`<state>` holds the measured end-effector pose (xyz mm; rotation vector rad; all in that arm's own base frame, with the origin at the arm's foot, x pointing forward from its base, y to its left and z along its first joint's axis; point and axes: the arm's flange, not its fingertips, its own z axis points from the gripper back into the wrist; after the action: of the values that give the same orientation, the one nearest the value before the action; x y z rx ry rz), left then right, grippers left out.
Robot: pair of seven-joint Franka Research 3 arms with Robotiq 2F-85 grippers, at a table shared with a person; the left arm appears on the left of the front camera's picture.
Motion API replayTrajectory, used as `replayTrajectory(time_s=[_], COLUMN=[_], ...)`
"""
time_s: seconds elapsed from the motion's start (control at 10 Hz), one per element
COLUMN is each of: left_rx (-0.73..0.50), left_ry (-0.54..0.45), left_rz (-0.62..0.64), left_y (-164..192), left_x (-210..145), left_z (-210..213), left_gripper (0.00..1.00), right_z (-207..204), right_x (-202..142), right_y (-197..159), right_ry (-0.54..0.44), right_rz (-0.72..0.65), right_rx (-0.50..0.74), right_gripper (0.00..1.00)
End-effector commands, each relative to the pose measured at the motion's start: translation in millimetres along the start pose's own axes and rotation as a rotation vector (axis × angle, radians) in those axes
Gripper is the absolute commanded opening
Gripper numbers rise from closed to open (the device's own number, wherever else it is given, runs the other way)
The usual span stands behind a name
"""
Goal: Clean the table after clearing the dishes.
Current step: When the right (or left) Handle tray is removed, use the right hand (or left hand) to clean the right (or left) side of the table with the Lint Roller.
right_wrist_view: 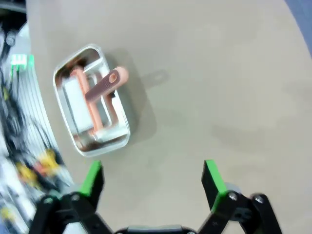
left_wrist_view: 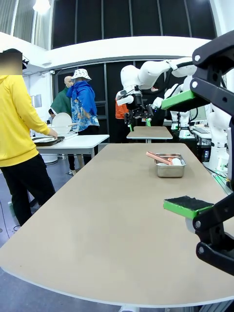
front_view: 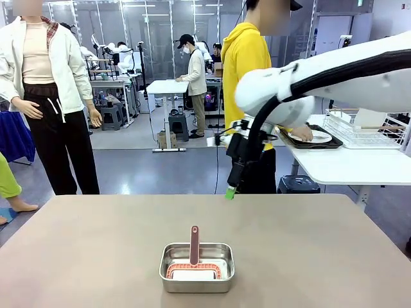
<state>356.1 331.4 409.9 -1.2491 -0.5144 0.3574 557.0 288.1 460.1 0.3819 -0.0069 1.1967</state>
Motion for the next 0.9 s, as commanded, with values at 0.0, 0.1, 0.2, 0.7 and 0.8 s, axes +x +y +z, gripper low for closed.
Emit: replayTrajectory(time_s=[0.0, 0.1, 0.2, 0.7, 0.8], left_rx=[-0.025, -0.025, -0.025, -0.025, -0.025], left_ry=[-0.012, -0.012, -0.012, -0.012, -0.012], left_rz=[-0.001, -0.001, -0.001, -0.001, -0.001], left_y=[-1.8, -1.8, -1.8, -1.8, -1.8], left_x=[-0.2, -0.2, -0.2, -0.2, -0.2], left_z=[2.1, 2.1, 2.1, 2.1, 2.1], left_gripper=[0.89, 0.89, 0.89, 0.89, 0.89], right_z=[-9.6, -20.8, -40.0, -103.6, -113.8], right_x=[61.8, 82.4, 104.9, 144.8, 146.8], right_y=[-24.2, -26.9, -28.1, -19.6, -19.8], right_ry=[0.138, 0.191, 0.217, 0.344, 0.343], right_rz=[0.218, 0.247, 0.274, 0.277, 0.255], right_rx=[0.025, 0.04, 0.056, 0.157, 0.21], right_gripper=[1.0, 1.0, 1.0, 1.0, 1.0])
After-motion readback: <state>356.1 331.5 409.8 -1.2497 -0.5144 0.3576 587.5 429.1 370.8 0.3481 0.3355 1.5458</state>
